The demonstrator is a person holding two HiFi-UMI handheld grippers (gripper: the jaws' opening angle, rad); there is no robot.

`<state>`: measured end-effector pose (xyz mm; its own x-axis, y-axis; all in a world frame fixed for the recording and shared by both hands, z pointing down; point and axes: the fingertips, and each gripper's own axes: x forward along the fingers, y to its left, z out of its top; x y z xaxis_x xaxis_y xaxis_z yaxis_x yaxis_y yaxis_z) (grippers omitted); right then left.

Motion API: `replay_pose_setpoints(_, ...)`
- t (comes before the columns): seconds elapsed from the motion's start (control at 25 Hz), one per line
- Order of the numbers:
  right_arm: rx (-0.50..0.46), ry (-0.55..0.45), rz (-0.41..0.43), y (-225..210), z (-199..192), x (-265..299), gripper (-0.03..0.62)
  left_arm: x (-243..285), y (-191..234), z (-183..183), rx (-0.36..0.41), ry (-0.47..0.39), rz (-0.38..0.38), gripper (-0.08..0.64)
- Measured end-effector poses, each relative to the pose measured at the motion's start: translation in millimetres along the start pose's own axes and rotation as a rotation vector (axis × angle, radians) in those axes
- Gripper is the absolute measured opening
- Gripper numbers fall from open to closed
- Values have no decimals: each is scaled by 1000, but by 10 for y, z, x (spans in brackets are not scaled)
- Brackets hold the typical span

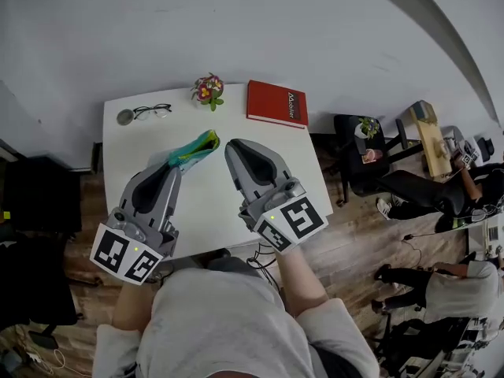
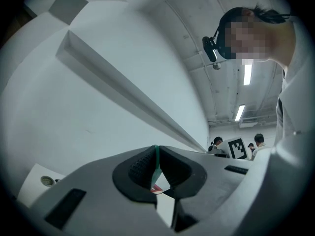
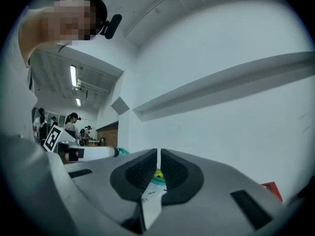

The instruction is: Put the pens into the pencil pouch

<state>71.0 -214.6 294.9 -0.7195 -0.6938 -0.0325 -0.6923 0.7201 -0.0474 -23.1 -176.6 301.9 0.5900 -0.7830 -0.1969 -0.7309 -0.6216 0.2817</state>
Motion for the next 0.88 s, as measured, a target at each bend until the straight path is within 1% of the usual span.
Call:
replay_pose_setpoints(0.16,-66,24,-19,27,-19,30,43,-73,76,103,41,-18,64,41)
replay_pose_setpoints(0.48,-114,24,-80,-35,11,-122,44,-194,81,267,131,-49,170,41)
replay_pose_setpoints(0.64,-117,21,-103,-79,11,-259,44,-249,43,309,171,-63,215,41)
replay_pose_setpoints(0.88,-98,18,-145,-198,-7,-516,44,-294,-44,345,199,-83,274,41)
